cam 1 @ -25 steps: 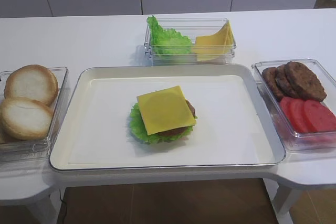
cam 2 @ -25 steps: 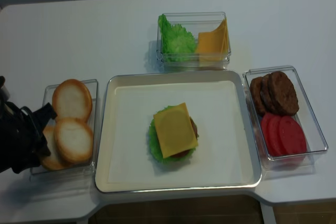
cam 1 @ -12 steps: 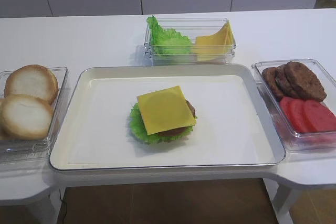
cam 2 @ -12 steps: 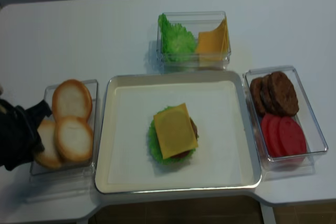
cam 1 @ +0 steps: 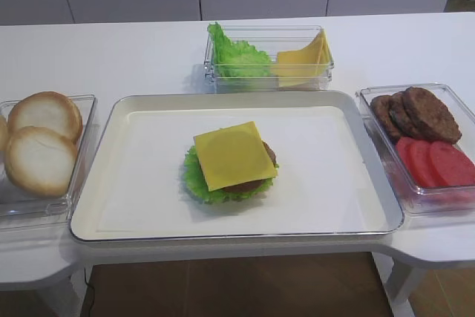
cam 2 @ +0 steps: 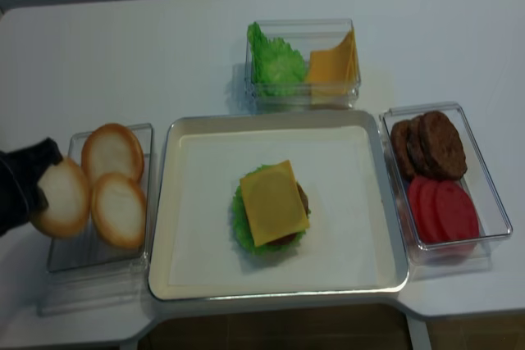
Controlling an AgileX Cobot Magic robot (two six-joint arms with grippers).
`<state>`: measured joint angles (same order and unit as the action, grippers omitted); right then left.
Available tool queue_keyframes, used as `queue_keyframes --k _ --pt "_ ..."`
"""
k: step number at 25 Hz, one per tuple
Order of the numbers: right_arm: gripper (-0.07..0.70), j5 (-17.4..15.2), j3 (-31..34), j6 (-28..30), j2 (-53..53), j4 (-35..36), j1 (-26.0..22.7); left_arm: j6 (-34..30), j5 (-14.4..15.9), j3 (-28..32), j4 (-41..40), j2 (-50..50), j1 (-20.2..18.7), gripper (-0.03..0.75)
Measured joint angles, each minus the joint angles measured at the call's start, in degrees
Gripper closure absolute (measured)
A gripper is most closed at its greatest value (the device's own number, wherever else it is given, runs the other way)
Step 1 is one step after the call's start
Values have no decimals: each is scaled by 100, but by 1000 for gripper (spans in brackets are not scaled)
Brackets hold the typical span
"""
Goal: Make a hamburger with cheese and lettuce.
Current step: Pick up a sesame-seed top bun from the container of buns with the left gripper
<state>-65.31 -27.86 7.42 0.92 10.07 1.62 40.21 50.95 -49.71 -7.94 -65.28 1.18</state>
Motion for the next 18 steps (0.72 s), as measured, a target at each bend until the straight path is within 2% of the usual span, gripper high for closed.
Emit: queue_keyframes --k 4,8,10,15,18 --pt "313 0 0 0 0 0 0 -443 114 -339 -48 170 0 546" --pt "313 0 0 0 8 0 0 -1089 408 -688 -116 268 -38 547" --pt "312 0 0 0 8 0 0 -1471 586 -879 -139 279 -187 547" --pt "313 0 0 0 8 0 0 -1869 970 -1180 -363 279 -947 552" --pt "313 0 0 0 8 0 0 -1872 1195 -1217 -877 279 -1673 552"
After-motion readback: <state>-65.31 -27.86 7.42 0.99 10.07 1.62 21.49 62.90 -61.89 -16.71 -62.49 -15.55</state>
